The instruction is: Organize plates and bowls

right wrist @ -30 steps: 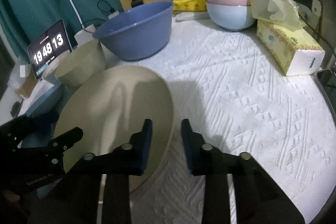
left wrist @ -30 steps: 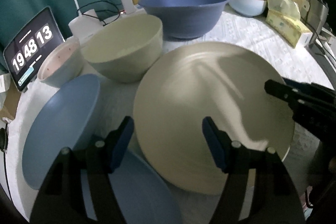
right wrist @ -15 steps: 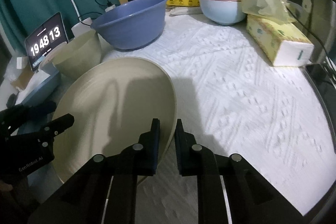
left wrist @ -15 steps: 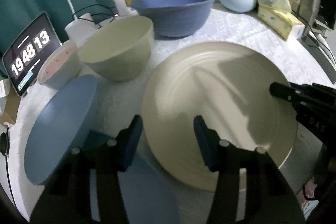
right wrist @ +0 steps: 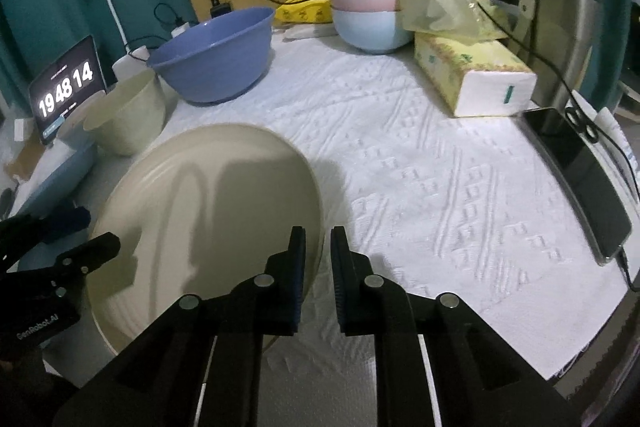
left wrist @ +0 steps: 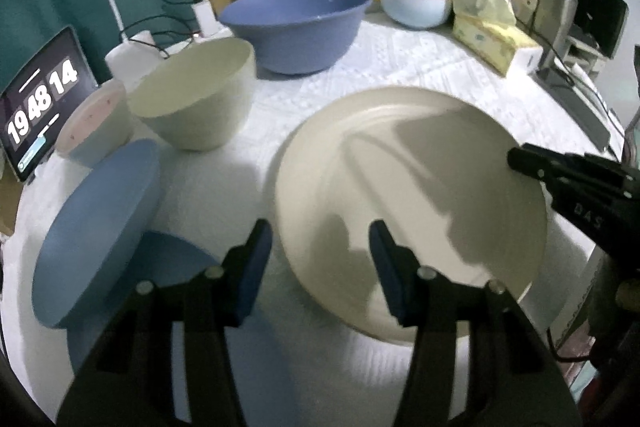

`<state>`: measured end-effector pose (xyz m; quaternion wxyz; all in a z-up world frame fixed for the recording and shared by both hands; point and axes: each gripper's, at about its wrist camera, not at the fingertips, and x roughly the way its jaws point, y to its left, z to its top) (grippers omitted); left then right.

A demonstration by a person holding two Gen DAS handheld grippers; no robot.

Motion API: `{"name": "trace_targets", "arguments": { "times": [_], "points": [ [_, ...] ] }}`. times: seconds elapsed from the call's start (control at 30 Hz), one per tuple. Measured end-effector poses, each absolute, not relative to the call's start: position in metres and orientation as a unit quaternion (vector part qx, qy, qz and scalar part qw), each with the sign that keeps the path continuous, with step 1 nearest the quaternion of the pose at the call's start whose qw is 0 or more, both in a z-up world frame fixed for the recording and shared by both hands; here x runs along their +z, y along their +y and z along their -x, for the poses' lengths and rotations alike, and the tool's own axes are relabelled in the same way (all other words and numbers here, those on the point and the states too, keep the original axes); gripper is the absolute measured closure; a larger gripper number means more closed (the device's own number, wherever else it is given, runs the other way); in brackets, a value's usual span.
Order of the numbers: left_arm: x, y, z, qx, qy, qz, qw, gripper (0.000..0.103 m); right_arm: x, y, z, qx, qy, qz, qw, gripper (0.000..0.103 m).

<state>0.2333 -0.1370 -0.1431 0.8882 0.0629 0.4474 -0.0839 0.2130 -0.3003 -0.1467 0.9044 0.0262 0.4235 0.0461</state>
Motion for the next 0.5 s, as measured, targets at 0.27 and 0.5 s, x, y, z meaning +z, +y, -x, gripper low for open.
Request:
{"name": "trace_targets", "arguments": {
  "times": [0.27,0.5],
  "points": [
    [-0.122,-0.122,-0.218,-0.079,0.41,-0.044,0.908,0.05,-0.125,-0.288,-0.204,0.042,0.404,-0.027,0.913,0.087],
    [-0.106,-0.106,-0.204,-0.085,0.383,-0.027,0.92,0.047,-0.104,-0.263,-0.198,0.063,0.386,-0.021,0.92,0.081]
  ]
}}
